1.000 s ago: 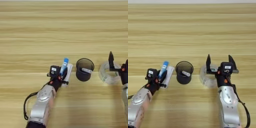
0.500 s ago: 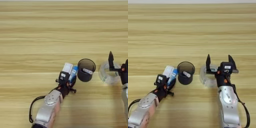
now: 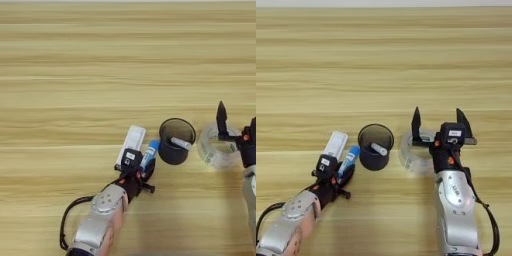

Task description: Move the objects on the table

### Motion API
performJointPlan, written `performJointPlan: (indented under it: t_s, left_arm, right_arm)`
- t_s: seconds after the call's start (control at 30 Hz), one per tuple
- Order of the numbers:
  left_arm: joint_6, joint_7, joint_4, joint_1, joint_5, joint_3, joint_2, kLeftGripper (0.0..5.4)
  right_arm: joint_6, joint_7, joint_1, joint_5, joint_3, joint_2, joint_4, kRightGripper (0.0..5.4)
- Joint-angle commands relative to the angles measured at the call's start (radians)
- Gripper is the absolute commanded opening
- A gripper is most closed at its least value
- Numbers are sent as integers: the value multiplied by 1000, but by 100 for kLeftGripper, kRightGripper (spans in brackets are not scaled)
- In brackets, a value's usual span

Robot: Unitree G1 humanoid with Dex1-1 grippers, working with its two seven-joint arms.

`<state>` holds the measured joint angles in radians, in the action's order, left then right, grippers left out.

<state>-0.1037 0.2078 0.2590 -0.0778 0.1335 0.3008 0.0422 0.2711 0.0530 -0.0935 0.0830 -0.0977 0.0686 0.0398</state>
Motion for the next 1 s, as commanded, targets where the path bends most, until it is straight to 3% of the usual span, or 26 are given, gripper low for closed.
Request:
performJointPlan:
  t_s: [0.03, 0.57, 1.0]
  left_arm:
    - [-12, -21, 14, 19, -11, 1, 59, 178]
    - [-6, -34, 9, 15, -9, 3, 55, 349]
    - [15, -25, -34, 4, -2, 0, 46, 457]
  right_arm:
    - [-9, 2, 9, 0, 2, -3, -5, 540]
    - [-10, 4, 1, -1, 6, -3, 3, 540]
    - [-10, 3, -3, -1, 9, -3, 7, 540]
